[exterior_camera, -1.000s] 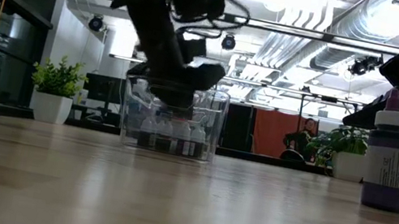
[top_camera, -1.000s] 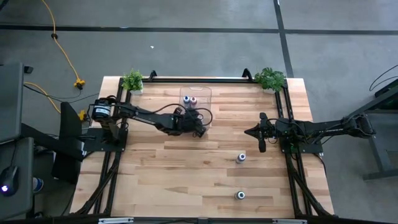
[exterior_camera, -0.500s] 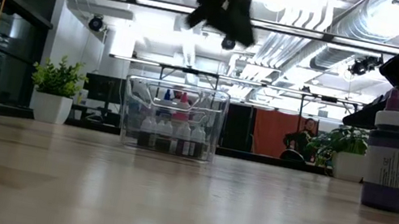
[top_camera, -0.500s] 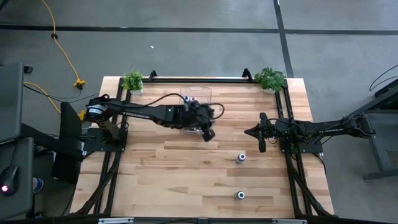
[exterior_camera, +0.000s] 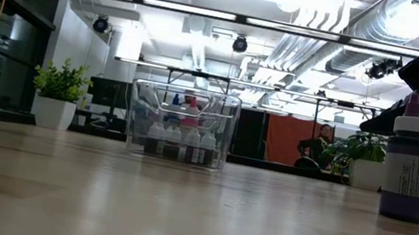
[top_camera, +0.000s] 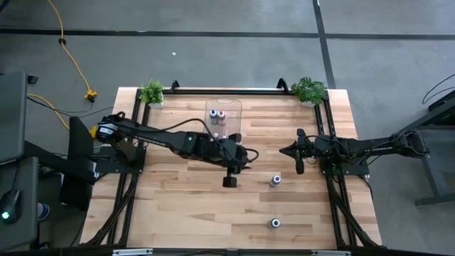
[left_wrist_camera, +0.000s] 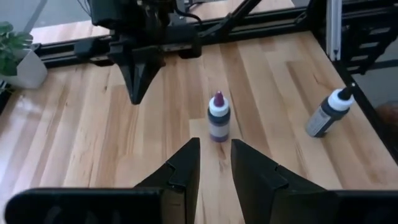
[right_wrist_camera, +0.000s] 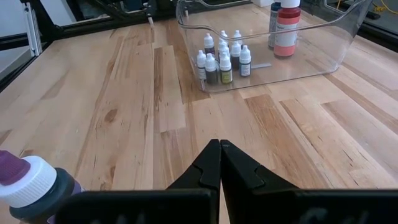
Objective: Pick & Place food coloring
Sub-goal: Put the large black food coloring into the transparent bin
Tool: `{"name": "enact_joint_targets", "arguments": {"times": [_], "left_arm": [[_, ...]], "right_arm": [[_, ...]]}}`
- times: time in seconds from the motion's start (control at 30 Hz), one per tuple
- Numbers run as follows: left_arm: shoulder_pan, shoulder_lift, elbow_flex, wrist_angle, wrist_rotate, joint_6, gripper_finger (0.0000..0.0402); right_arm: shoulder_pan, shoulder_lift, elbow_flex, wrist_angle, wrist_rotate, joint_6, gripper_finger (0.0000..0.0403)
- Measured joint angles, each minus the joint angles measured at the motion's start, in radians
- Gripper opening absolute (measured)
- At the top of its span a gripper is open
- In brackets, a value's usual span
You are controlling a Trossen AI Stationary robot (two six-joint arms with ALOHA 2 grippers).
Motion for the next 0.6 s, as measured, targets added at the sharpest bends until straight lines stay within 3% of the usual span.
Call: {"name": "enact_joint_targets", "arguments": {"times": [0.37,0.6], "left_arm": [[-0.006,0.001,0.043,-0.004,-0.009,-0.019,0.0085],[-0.006,0.014,0.164,-0.120,-0.013,-0.018,0.0085]], "right_arm": [[0.000,0.000,0.000,0.000,0.000,0.000,0.0000],[0.000,0.000,0.000,0.000,0.000,0.000,0.0000]]}}
